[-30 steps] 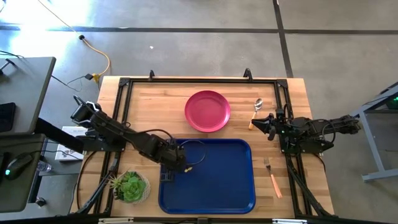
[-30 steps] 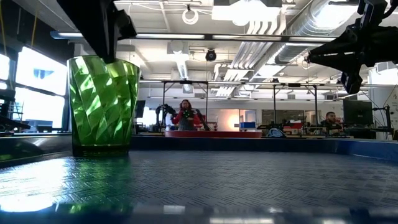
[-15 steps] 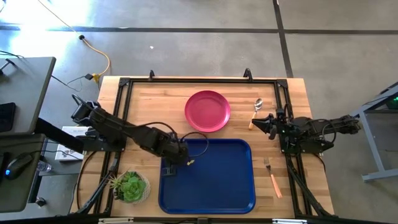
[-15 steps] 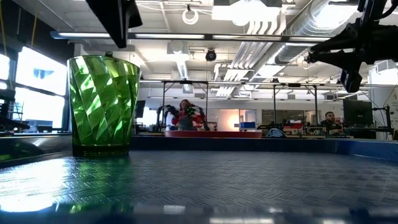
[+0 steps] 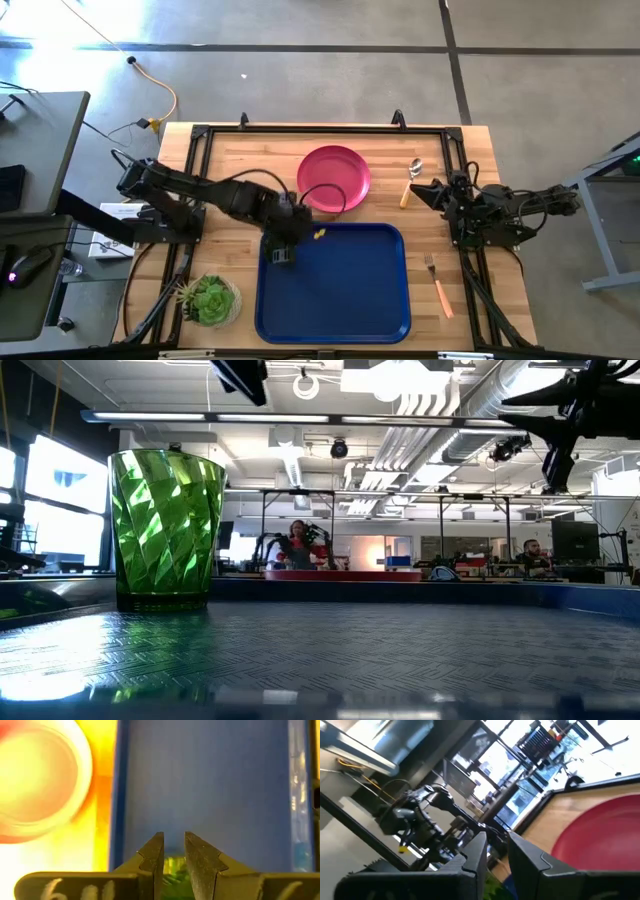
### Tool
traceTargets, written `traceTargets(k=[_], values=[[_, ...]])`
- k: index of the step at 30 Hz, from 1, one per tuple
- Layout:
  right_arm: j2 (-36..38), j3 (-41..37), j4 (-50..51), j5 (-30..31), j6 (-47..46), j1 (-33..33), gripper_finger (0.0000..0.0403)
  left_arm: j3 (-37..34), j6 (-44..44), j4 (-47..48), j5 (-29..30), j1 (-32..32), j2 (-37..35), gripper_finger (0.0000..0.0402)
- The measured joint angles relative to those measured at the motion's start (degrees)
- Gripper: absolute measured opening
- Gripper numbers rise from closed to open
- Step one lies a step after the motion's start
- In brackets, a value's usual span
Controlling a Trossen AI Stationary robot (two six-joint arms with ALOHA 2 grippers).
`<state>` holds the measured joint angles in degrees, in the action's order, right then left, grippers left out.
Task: Pick and place plate/cup/fork/spoon on tray
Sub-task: Put the pink plate on the blue serving tray to the bottom right of the green cup
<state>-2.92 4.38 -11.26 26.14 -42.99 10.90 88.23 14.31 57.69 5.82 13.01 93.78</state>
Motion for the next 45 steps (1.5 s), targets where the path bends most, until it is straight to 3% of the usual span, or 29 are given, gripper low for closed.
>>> traceTargets(k=[11, 17, 26, 38, 45], values=[[0.0, 0.0, -13.9, 0.4, 8.5, 0.0, 0.0067, 3.9, -9.8, 1.3, 0.0, -8.6, 0.0, 0.0065], [-0.8, 3.1, -12.3, 2.8, 12.8, 0.0, 0.0067, 5.8, -15.3, 2.4, 0.0, -13.8, 0.0, 0.0064], [-10.4, 18.0, 6.3, 10.2, 19.0, 0.0, 0.0067, 6.0, -22.9, 2.8, 0.0, -22.4, 0.0, 0.0064], [-28.6, 39.7, 34.1, 19.3, 11.3, -0.3, 0.0069, 6.0, -31.1, 3.2, 0.0, -31.6, 0.0, 0.0064], [-37.6, 49.4, 41.7, 18.9, 9.5, -6.6, 0.0118, 6.0, -35.6, 4.6, 3.5, -35.0, -0.1, 0.0064]])
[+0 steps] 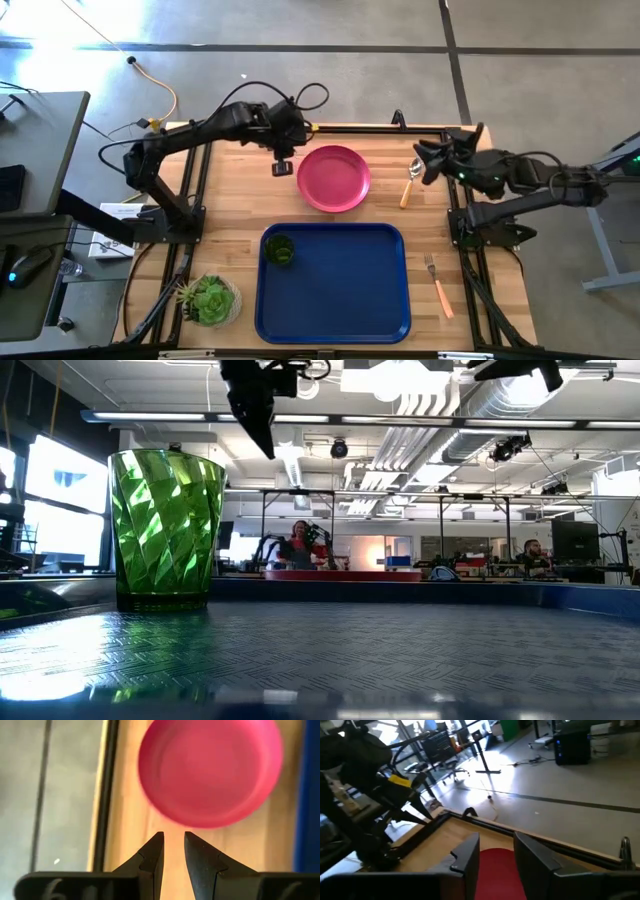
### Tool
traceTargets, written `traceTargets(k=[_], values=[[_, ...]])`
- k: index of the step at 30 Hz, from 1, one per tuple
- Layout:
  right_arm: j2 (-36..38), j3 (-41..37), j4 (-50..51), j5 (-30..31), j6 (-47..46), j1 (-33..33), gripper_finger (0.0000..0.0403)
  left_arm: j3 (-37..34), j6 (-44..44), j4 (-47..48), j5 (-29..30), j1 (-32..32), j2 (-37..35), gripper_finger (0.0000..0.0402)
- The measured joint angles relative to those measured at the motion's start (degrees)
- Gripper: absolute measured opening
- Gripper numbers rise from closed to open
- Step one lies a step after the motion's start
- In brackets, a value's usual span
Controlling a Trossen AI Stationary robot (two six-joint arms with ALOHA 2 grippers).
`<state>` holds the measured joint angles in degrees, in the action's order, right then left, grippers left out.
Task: Pick and place plate/cup/fork/spoon on tray
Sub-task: Put the pink plate on the blue serving tray to the bottom right of the green cup
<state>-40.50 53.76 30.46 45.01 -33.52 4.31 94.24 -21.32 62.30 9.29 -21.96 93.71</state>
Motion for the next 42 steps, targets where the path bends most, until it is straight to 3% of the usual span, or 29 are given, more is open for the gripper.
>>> traceTargets(k=[7, 15, 33, 42], values=[[-8.6, 6.3, 8.0, -7.6, -6.5, -10.6, 0.0163, 0.0, -4.0, 1.1, 0.7, -3.0, 0.0, 0.0064], [-18.7, 6.6, 9.1, -21.6, -12.3, -20.4, 0.0167, 0.0, -7.2, 1.0, 0.7, -6.4, 0.0, 0.0064], [-40.8, 6.4, 5.1, -30.0, -14.5, -28.0, 0.0167, 0.0, -7.9, 0.9, -0.2, -10.5, 0.0, 0.0065], [-48.8, 6.4, 4.4, -34.5, -10.7, -32.6, 0.0167, 0.0, -7.8, 0.9, -0.2, -10.7, 0.0, 0.0065]])
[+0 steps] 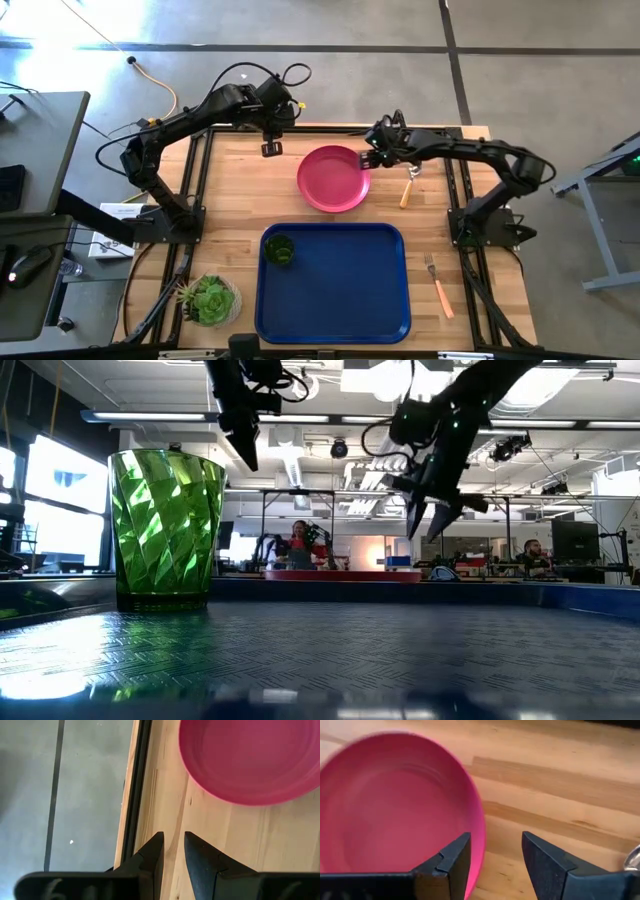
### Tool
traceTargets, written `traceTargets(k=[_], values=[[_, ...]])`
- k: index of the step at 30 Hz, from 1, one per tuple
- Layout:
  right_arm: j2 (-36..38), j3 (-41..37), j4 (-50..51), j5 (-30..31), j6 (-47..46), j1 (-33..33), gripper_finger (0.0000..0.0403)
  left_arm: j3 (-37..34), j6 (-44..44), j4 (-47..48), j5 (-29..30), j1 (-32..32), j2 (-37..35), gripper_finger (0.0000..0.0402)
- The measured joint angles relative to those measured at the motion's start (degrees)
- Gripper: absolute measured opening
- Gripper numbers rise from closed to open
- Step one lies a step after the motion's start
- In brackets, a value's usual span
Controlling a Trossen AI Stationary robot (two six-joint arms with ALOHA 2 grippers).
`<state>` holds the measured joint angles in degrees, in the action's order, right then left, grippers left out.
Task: Pick and place plate/cup/fork/spoon on tray
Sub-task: Put the pink plate on the blue serving tray to the bottom right of the green cup
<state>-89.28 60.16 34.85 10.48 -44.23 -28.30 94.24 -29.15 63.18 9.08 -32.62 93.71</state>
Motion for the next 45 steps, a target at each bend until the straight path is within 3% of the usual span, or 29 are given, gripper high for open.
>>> traceTargets(k=[10, 31, 35, 45], values=[[-6.4, 0.0, -6.7, -3.2, 3.2, -1.4, 0.0167, 0.0, 0.6, 0.0, 0.0, 0.0, 0.0, 0.0065], [-13.3, 0.0, -7.0, -5.6, 3.1, -1.3, 0.0164, 0.0, 0.6, -0.1, 0.0, 0.0, 0.0, 0.0065], [-13.3, 0.0, -7.1, -5.9, 2.1, -1.3, 0.0132, 0.0, 0.6, -0.1, 0.0, 0.0, 0.0, 0.0065], [-13.1, 0.0, -7.4, -6.8, 0.7, -1.4, 0.0010, 0.0, 0.6, -0.3, 0.0, 0.0, 0.0, 0.0065]])
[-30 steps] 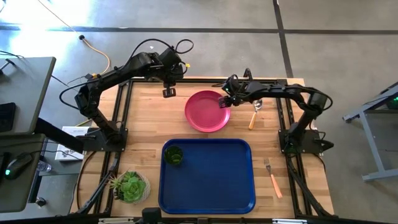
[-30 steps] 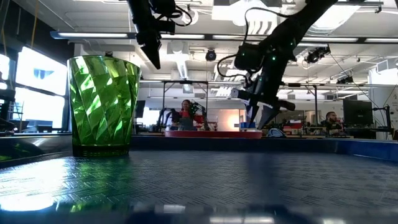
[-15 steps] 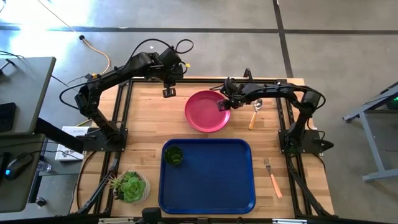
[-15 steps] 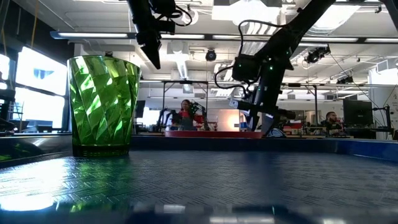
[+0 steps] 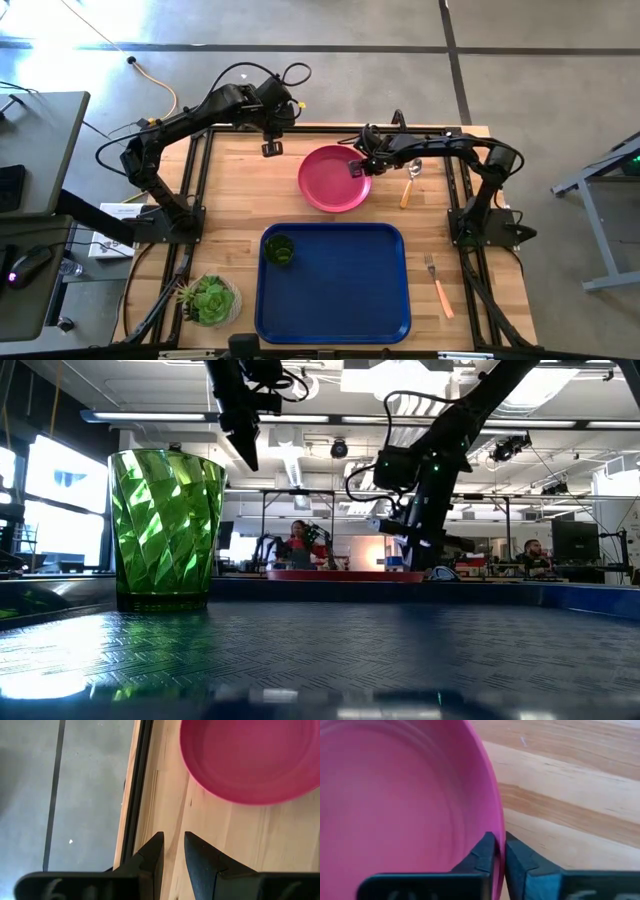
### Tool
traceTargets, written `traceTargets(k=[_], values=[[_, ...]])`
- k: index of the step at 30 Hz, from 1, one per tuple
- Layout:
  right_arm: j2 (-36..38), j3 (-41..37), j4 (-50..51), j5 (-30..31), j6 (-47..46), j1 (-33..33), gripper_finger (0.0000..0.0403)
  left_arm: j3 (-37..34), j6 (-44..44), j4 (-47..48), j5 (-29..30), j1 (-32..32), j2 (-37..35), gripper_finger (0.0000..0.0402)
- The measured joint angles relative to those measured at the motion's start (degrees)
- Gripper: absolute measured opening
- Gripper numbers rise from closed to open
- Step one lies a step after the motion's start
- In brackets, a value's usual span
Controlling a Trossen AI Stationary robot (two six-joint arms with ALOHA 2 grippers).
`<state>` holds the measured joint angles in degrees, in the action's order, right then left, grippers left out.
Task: Pick and place plate/cup/fork/spoon on tray
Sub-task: Put the pink plate on the blue serving tray to the bottom right of the green cup
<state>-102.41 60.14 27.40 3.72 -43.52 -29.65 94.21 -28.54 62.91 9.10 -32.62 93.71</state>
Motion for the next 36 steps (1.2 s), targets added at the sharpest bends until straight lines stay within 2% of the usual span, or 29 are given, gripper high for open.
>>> traceTargets(k=[10, 23, 36], values=[[1.0, 0.0, 0.1, -0.8, -0.2, 0.0, 0.0004, 0.0, 2.6, -0.1, 0.0, 0.0, 0.0, 0.0065], [7.1, 1.4, 1.7, 0.1, 0.3, 0.0, 0.0001, 0.0, 5.4, 0.0, 0.0, 0.0, 0.0, 0.0065], [8.0, 10.0, 15.3, 0.1, 5.9, 1.1, 0.0000, 0.0, 4.5, 0.3, 0.0, 0.0, 0.0, 0.0065]])
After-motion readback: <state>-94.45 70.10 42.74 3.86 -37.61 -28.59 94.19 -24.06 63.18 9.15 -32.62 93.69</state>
